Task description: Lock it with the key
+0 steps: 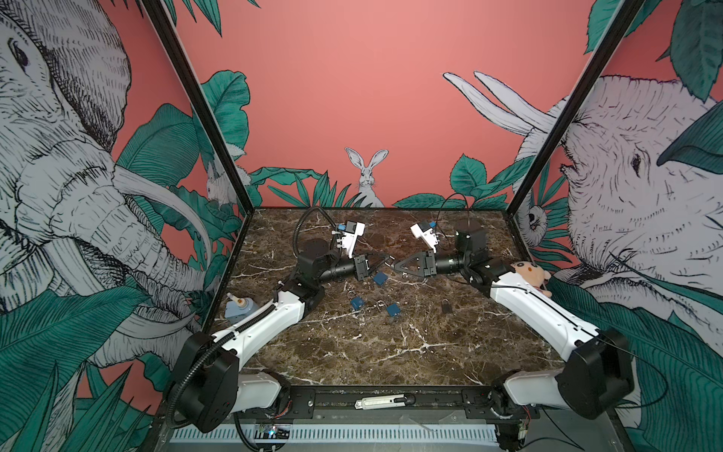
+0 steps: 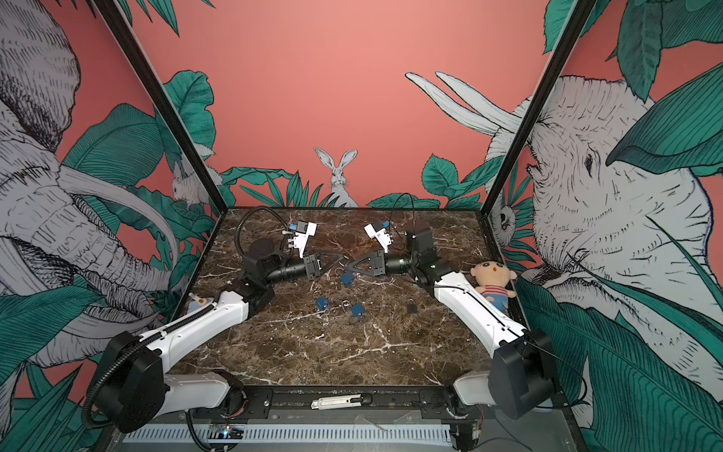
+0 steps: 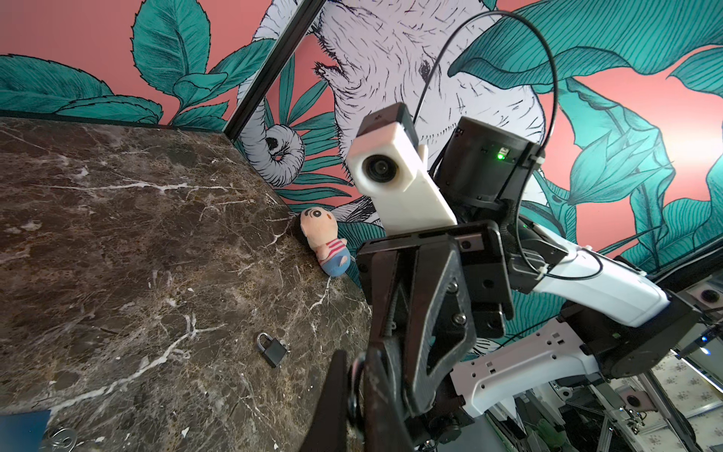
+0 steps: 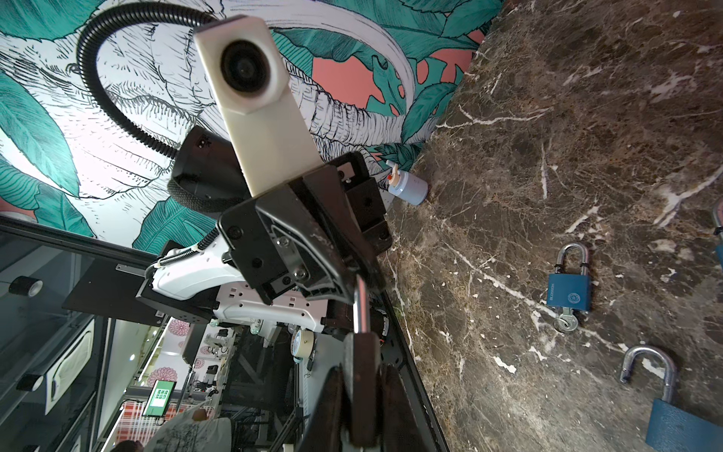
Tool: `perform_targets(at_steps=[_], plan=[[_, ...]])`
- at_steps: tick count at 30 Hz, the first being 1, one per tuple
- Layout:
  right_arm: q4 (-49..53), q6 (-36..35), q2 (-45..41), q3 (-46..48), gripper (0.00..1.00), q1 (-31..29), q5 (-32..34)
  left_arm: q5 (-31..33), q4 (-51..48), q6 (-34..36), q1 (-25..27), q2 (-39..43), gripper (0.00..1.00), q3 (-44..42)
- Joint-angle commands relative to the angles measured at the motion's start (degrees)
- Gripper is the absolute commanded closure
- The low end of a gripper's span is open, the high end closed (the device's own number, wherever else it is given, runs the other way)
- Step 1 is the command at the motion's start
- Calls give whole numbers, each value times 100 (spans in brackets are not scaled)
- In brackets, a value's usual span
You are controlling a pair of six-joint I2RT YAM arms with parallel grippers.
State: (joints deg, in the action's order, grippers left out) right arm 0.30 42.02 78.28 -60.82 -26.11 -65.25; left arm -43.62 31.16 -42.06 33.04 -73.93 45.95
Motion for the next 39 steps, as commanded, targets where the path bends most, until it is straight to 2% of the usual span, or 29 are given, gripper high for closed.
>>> perform_targets(at_steps=[1,7,11,16,19,24,29,33,36,39], plan=[[-1637,-87,73,-571,100,-237,20,-1059,-628,-23,866,-243,100,-203],[-1635,-176,169,-641,100,-238,47,-1119,-660,-9,1012,-328,100,-194],[-1622,-215,180,-595,100,-230,117,-920,-757,82,1013,-257,100,-145],[-1146,-559,62,-483,100,-232,291,-704,-1240,487,935,-184,100,153],[-847,-732,-15,-430,100,-227,407,-701,-1099,423,749,-220,100,249],[-632,-925,-159,-201,100,-220,622,-919,-560,20,94,-310,100,317],[-610,-915,-241,-82,100,-225,689,-985,-476,-163,-82,-335,100,499],[-644,-929,-236,-44,100,-225,676,-917,-200,-413,-180,-298,81,432],[-783,-820,-235,0,100,-222,660,-899,138,-716,-235,-260,71,330],[-779,-841,-250,-9,100,-226,640,-915,191,-757,-254,-193,70,301]])
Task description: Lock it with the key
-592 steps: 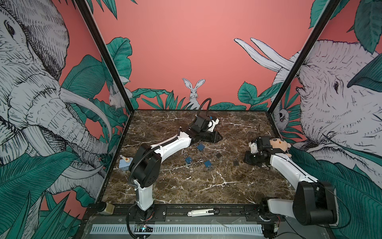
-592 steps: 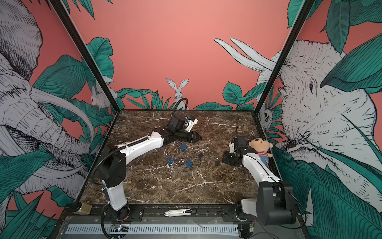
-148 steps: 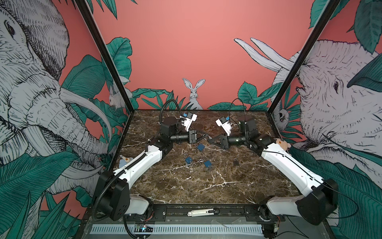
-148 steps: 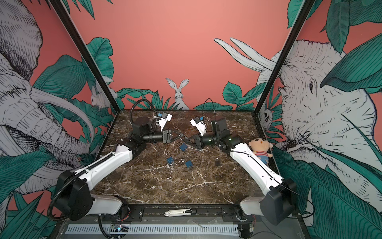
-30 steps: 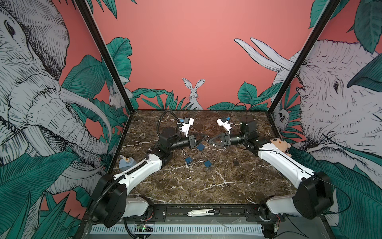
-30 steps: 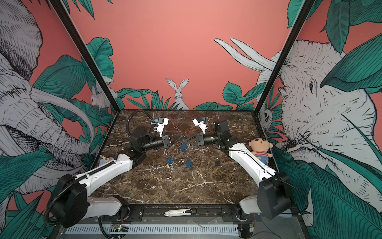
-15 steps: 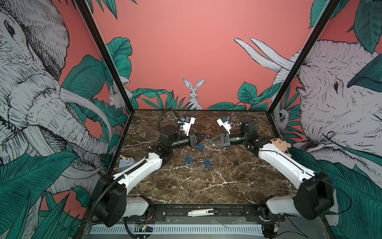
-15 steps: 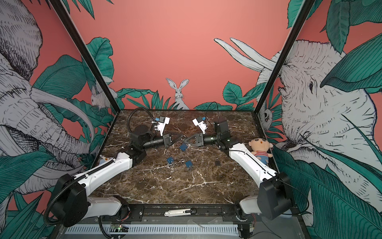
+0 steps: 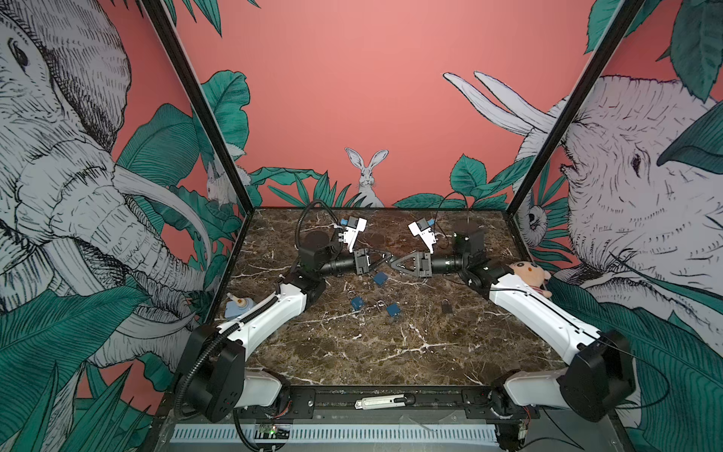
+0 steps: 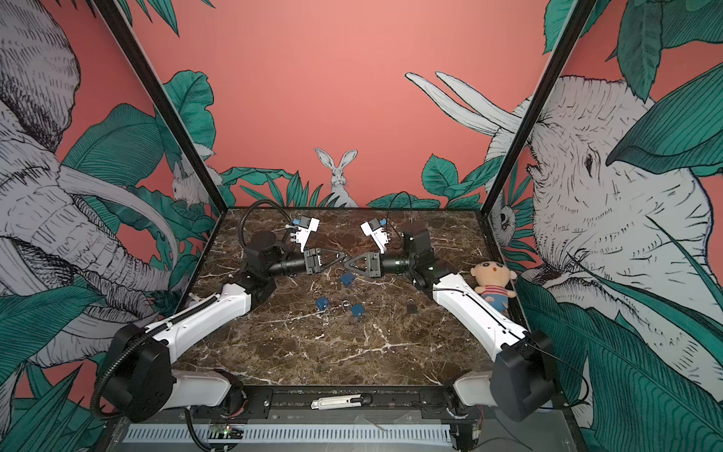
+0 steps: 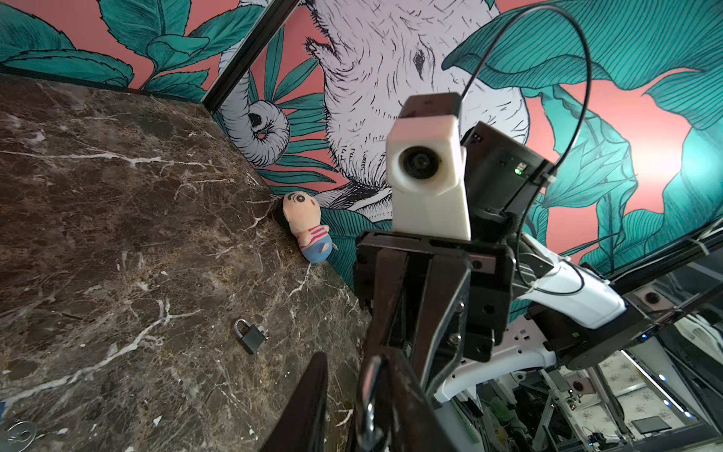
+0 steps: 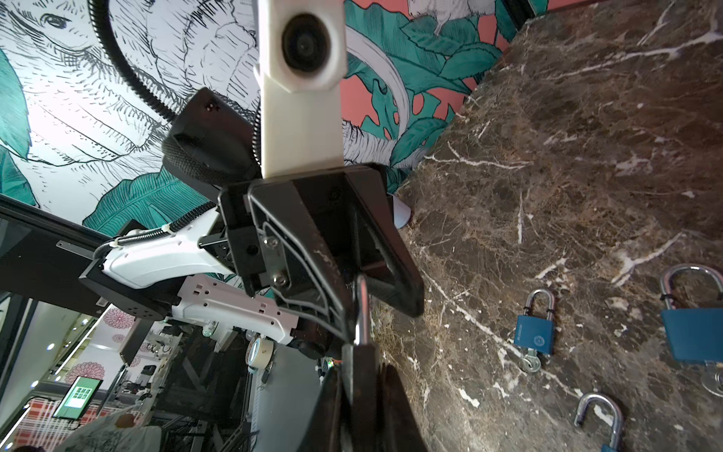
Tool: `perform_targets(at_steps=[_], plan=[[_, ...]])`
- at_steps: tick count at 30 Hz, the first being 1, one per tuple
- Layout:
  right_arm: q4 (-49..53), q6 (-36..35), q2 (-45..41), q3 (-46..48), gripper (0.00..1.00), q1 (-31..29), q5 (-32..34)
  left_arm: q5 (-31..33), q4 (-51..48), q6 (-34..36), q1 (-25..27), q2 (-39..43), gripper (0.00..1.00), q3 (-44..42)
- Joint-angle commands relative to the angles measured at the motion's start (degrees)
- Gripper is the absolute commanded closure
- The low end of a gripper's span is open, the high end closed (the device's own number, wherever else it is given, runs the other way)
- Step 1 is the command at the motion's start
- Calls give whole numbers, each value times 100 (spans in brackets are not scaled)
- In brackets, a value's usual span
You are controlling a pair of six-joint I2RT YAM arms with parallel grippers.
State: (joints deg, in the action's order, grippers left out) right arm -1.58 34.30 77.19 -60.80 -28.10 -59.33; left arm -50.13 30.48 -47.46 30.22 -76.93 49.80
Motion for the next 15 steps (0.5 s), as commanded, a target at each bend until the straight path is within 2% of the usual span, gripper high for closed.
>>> perform_targets(at_steps=[1,13,15], plan=[[-581,-72,-125,-19,100,-24,45,-243,258,-227,14,122,71,-93],[-562,-68,-198,-11,100,-25,92,-335,379,-351,-33,178,100,-150],[-562,-72,-187,-27,100,-21,93,-324,379,-358,-30,180,100,-166]])
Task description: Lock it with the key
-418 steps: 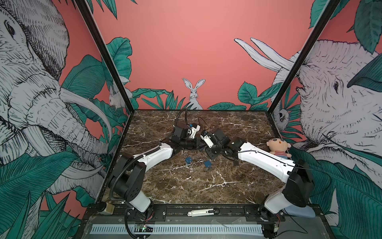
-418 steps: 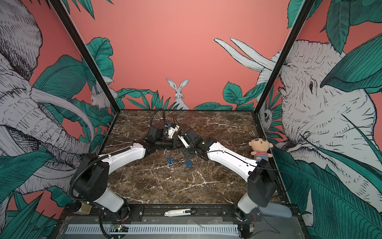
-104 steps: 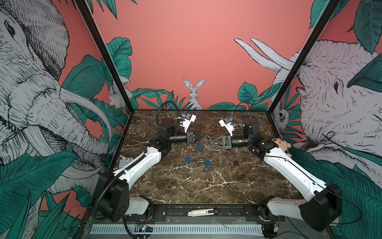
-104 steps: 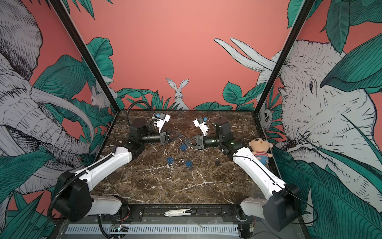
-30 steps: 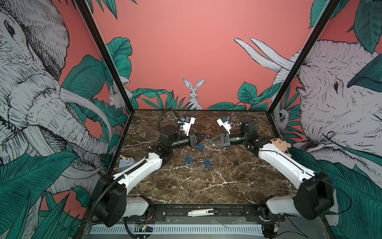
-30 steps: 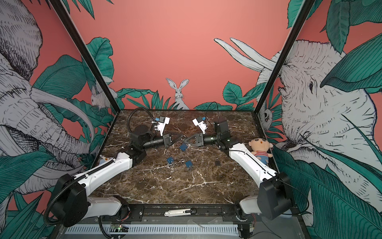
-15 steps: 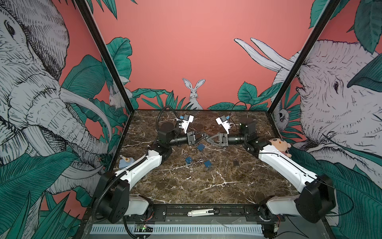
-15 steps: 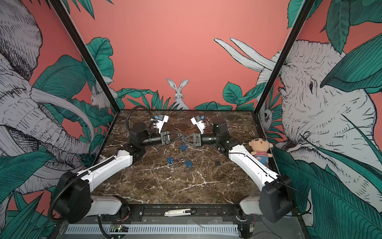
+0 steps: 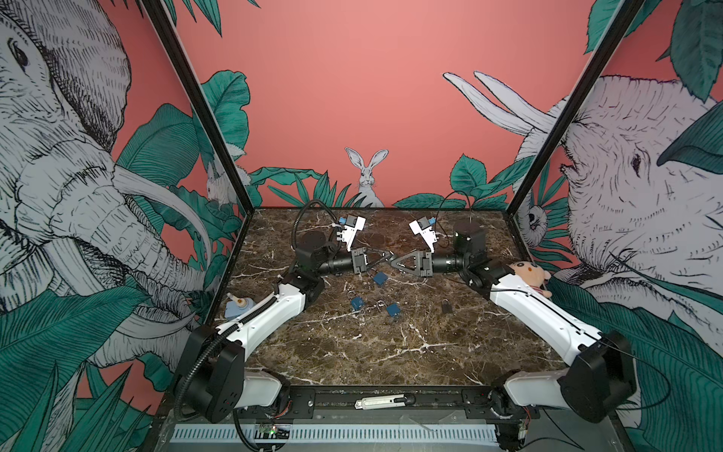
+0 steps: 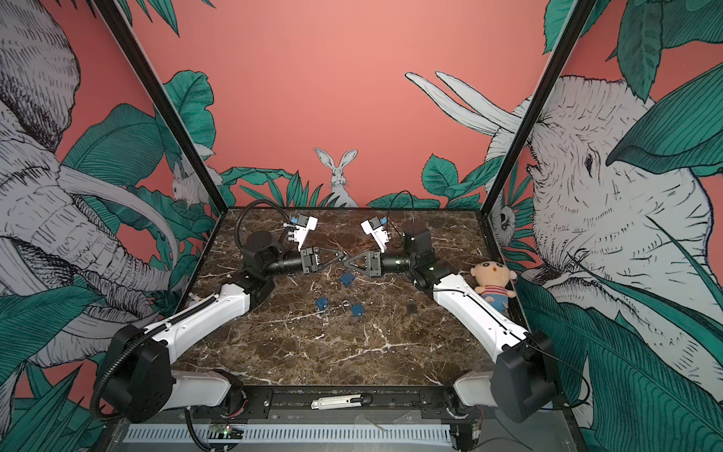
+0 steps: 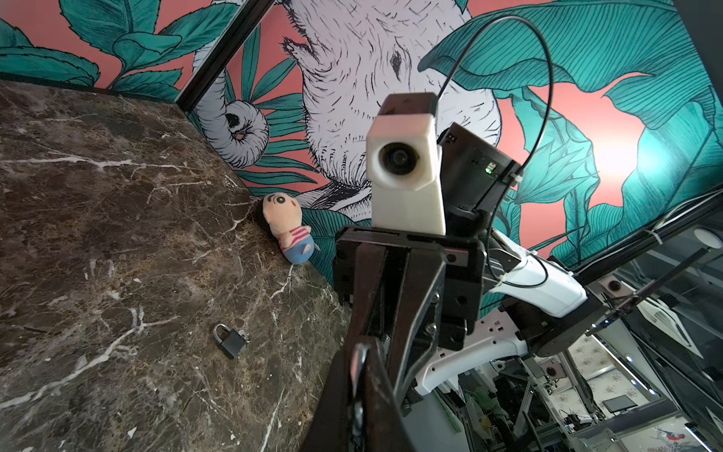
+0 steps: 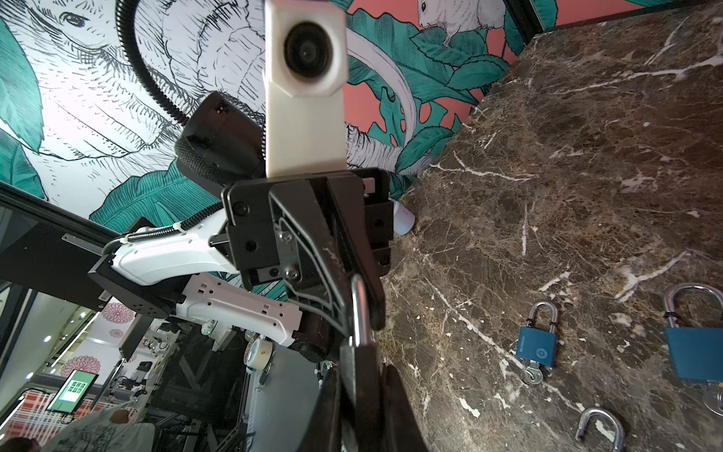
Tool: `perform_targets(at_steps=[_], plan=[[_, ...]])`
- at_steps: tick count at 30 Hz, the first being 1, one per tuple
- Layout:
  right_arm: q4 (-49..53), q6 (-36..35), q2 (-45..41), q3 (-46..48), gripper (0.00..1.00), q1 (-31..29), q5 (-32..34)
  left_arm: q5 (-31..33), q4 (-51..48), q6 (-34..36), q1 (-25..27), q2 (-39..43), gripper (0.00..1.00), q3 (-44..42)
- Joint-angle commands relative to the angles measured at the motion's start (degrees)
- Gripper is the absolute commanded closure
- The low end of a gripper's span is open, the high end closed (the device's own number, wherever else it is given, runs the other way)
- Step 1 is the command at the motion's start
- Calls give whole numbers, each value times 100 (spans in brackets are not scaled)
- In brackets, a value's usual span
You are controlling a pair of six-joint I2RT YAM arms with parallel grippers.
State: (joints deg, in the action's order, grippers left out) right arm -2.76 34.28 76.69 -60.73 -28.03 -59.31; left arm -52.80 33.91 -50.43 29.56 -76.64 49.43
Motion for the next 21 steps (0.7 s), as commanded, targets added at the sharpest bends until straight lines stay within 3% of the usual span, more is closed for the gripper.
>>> perform_targets(at_steps=[1,5,7,12,21], plan=[[-444,-59,-136,-35,100,-34,95,-33,37,-64,33,157,100,-151],[-441,-47,-108,-33,100,-19,121,10,75,-68,21,185,100,-178],[-444,-49,-107,-2,77,3,141,91,67,-45,-11,186,100,-195],[-935,293,-303,391,61,164,145,319,175,-159,-217,197,100,-254],[-954,306,-408,642,54,401,143,144,295,-318,-346,180,100,-76]])
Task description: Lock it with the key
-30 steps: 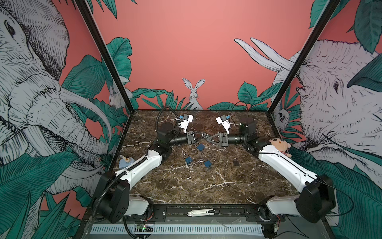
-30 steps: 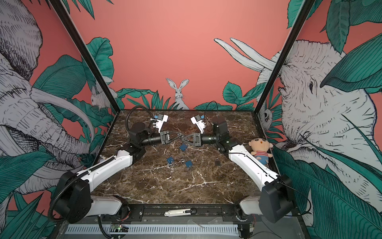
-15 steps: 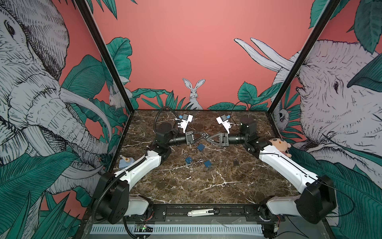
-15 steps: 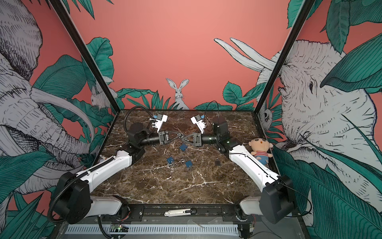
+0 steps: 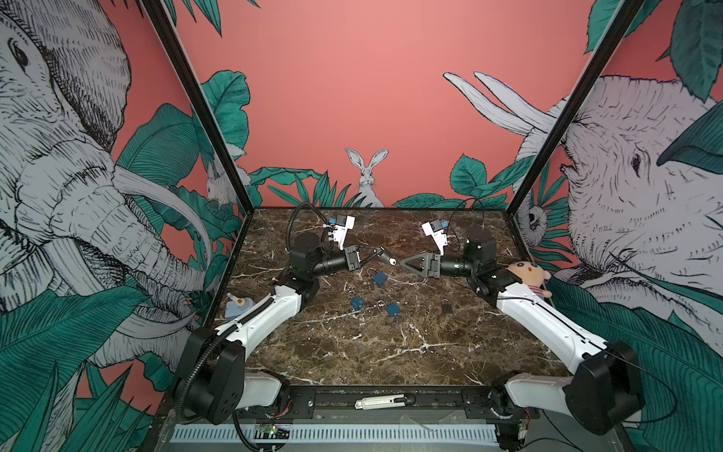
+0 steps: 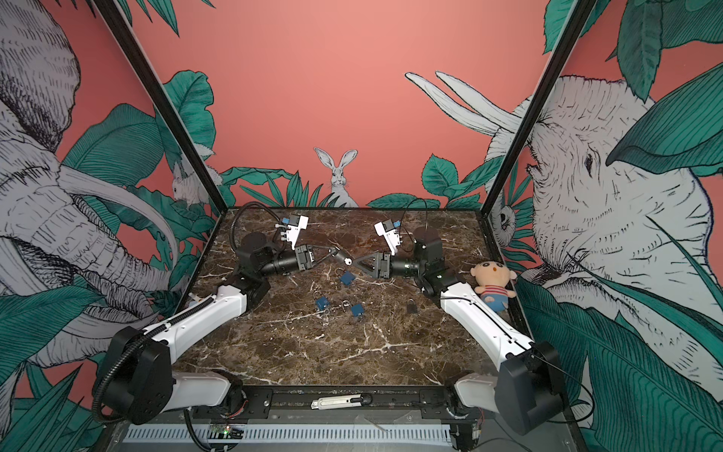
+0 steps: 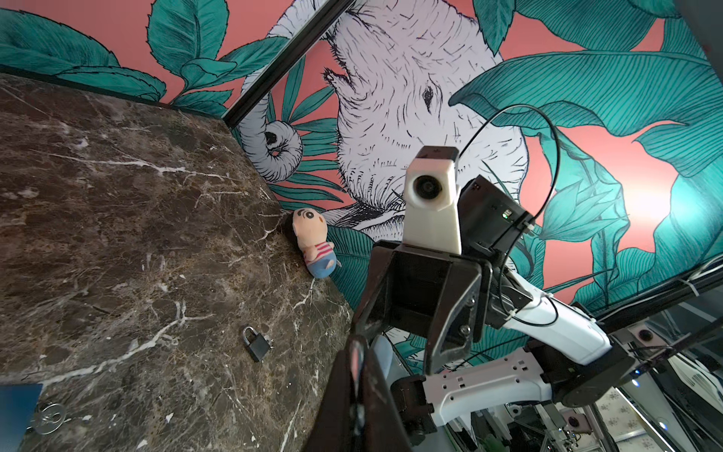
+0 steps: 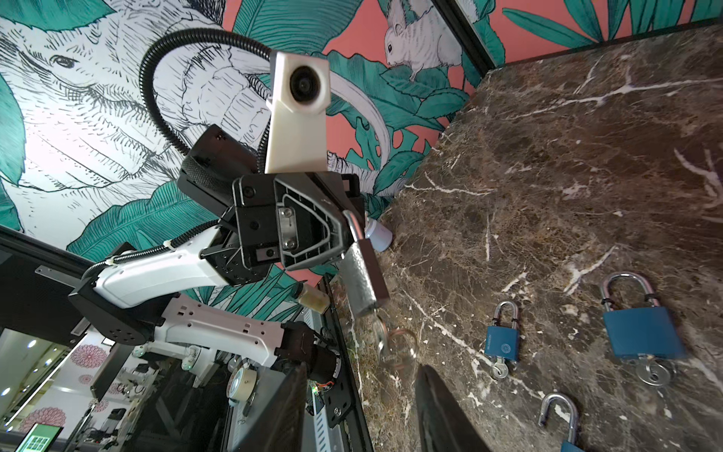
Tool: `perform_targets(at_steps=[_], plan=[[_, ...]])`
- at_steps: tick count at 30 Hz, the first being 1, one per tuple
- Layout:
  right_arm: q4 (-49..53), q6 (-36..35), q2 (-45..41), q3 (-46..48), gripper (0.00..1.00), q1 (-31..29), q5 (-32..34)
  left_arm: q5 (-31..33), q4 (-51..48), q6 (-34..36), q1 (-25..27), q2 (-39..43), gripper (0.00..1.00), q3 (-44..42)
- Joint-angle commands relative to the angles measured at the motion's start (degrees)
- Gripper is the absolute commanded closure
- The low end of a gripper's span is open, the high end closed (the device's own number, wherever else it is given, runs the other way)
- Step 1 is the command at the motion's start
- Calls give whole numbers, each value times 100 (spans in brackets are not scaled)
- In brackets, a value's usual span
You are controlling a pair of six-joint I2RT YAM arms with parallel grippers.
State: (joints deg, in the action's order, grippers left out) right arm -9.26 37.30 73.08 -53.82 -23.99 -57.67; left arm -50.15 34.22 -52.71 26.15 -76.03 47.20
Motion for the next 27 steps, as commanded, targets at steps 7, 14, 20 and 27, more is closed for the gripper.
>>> perform_targets(at_steps=[7,14,20,27], plan=[[-674,262,318,-246,57,-65,-194,-190,307,-187,-4,122,100,222],[-667,228,453,-366,64,-214,-280,-153,246,-183,-5,136,100,267],[-649,217,502,-374,69,-308,-358,-43,114,-49,-7,96,100,310],[-445,109,456,-366,88,-326,-290,22,180,-62,-13,18,100,351]])
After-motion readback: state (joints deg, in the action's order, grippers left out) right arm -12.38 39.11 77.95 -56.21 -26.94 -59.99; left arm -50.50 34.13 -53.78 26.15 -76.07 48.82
